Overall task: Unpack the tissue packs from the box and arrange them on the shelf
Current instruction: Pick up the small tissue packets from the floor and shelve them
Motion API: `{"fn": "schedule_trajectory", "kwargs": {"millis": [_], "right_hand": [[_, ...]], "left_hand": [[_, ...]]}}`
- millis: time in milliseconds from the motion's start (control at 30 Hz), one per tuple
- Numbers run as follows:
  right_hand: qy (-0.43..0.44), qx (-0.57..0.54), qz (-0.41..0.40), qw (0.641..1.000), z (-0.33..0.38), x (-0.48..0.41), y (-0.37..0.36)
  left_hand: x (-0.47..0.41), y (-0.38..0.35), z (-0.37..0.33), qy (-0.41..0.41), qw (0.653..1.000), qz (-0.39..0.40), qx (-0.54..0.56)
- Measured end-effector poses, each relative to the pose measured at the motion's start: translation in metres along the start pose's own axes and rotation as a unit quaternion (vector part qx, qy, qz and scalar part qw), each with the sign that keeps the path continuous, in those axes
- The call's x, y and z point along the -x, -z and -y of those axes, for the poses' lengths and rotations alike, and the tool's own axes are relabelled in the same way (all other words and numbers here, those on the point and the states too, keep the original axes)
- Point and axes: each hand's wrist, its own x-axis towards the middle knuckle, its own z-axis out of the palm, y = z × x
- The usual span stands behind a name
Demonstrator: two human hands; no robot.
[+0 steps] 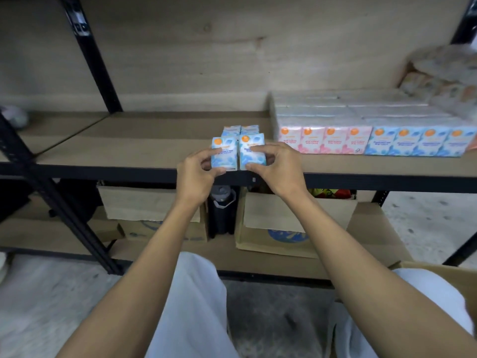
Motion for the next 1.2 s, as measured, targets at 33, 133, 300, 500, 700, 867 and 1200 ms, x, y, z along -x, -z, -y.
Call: {"fn": "schedule_trajectory", "kwargs": {"millis": [33, 133, 300, 500, 700, 867, 1200], "right_hand": [[-0.005, 0.005, -0.001, 1.000, -0.001, -0.006, -0.002], [-0.025, 0.023, 0.004, 0.999, -0.005, -0.020, -0.008], [-0.065, 0.025, 0.027, 0.997, -0.014, -0.033, -0.015], [-0.078, 0.036, 0.032, 0.996, -0.019, -0.042, -0.021], [-0.081, 0.040, 0.037, 0.995, -0.021, -0.050, -0.024], [-0.089, 0.047, 0.049, 0.994, -0.020, -0.057, -0.026], [-0.083, 0.068, 0.052, 0.993, -0.024, -0.067, -0.029]], "left_hand": [[-0.006, 0.000, 0.002, 0.008, 1.000, 0.007, -0.012], [-0.023, 0.000, 0.008, 0.033, 0.998, 0.037, -0.042], [-0.047, -0.002, 0.017, 0.040, 0.994, 0.069, -0.077], [-0.068, -0.007, 0.023, 0.052, 0.990, 0.086, -0.097], [-0.077, -0.011, 0.024, 0.062, 0.990, 0.089, -0.090], [-0.082, -0.012, 0.023, 0.057, 0.990, 0.089, -0.095], [-0.087, -0.017, 0.024, 0.063, 0.990, 0.080, -0.097]]}}
